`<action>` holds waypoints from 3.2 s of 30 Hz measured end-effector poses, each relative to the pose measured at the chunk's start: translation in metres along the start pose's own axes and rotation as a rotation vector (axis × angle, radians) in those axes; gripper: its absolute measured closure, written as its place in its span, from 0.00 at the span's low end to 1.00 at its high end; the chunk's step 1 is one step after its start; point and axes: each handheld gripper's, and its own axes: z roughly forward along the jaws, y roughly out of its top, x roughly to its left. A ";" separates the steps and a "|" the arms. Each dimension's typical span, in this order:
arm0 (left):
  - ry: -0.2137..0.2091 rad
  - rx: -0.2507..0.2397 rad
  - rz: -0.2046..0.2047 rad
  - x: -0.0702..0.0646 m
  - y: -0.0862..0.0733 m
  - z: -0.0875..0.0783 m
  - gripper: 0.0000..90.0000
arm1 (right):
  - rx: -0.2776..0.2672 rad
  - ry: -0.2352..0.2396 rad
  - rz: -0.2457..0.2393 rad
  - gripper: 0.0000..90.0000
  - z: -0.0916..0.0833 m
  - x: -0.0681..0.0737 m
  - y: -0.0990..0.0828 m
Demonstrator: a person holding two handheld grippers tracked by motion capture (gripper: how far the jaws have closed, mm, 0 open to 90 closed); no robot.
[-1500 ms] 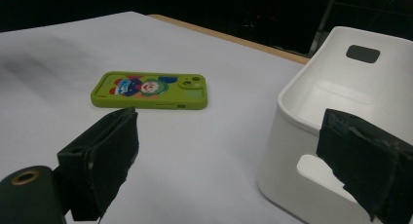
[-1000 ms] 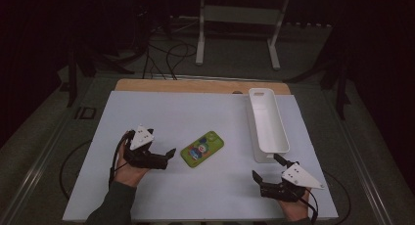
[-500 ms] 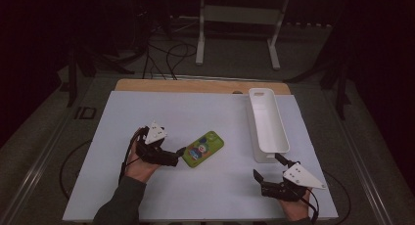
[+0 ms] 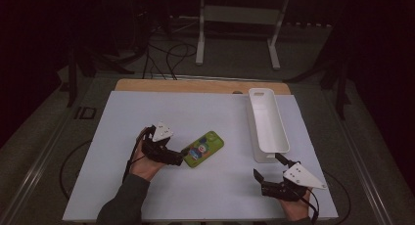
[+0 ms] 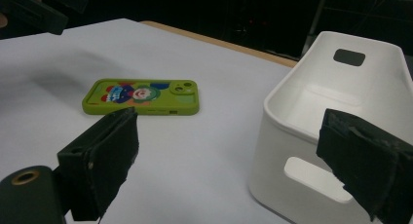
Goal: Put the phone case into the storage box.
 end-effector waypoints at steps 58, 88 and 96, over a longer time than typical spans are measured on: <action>-0.065 0.214 0.067 -0.015 0.003 0.056 0.00 | -0.006 -0.009 -0.002 0.09 0.000 0.000 0.000; -0.084 0.309 0.078 -0.019 -0.002 0.078 0.00 | -0.009 -0.018 -0.002 0.09 0.000 -0.001 0.000; -0.090 0.325 0.067 -0.020 -0.005 0.083 0.00 | -0.010 -0.020 -0.004 0.09 0.000 -0.001 0.000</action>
